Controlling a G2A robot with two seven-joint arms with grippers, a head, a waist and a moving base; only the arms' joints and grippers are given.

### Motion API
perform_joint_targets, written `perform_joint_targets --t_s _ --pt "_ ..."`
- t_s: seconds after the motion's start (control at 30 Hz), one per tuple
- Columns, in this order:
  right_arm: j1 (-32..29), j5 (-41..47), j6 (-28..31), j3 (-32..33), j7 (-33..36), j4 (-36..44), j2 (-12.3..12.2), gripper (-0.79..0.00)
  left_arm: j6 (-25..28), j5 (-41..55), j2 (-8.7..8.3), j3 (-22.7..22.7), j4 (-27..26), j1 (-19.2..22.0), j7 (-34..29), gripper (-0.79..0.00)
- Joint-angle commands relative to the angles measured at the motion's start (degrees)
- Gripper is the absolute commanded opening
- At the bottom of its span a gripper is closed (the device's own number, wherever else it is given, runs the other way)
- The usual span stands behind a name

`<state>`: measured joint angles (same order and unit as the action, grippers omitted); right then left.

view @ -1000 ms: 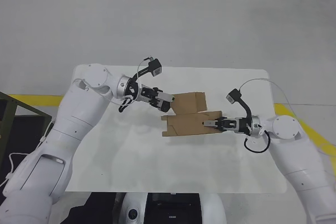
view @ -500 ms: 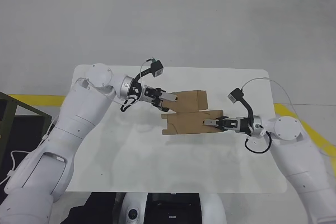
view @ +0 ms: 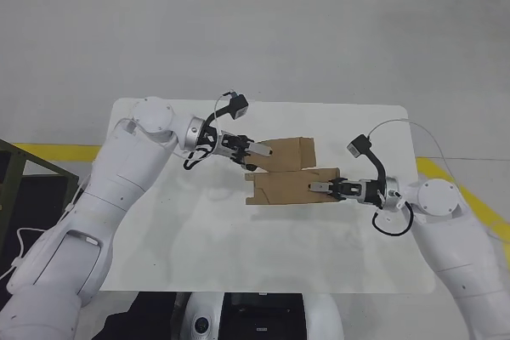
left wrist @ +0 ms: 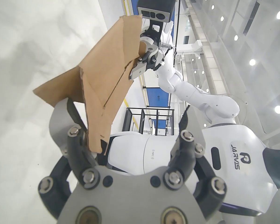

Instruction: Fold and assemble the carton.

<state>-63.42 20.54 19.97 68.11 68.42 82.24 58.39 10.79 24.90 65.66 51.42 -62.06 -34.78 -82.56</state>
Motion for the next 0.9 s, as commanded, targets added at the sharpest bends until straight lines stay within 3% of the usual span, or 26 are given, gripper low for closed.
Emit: perform_joint_targets --t_s 0.0,0.67,0.77,0.87 --pt "-0.1 -0.2 0.0 0.1 0.0 0.3 -0.1 -0.785 -0.6 -0.5 0.02 -0.2 0.2 0.1 0.0 -0.413" --pt "-1.3 -0.9 -0.6 1.0 -0.5 2.6 -0.6 -0.785 -2.5 -1.8 0.35 -1.2 1.8 0.5 0.1 -0.446" --pt "-1.6 -1.1 -0.7 1.1 -0.7 3.0 -0.7 -0.785 -2.6 -1.8 0.41 -1.2 2.2 0.7 0.1 -0.526" --pt "-1.7 -1.2 -0.8 1.1 -0.7 3.3 -0.7 -0.785 -2.6 -1.7 0.46 -1.2 2.4 0.7 0.1 -0.674"
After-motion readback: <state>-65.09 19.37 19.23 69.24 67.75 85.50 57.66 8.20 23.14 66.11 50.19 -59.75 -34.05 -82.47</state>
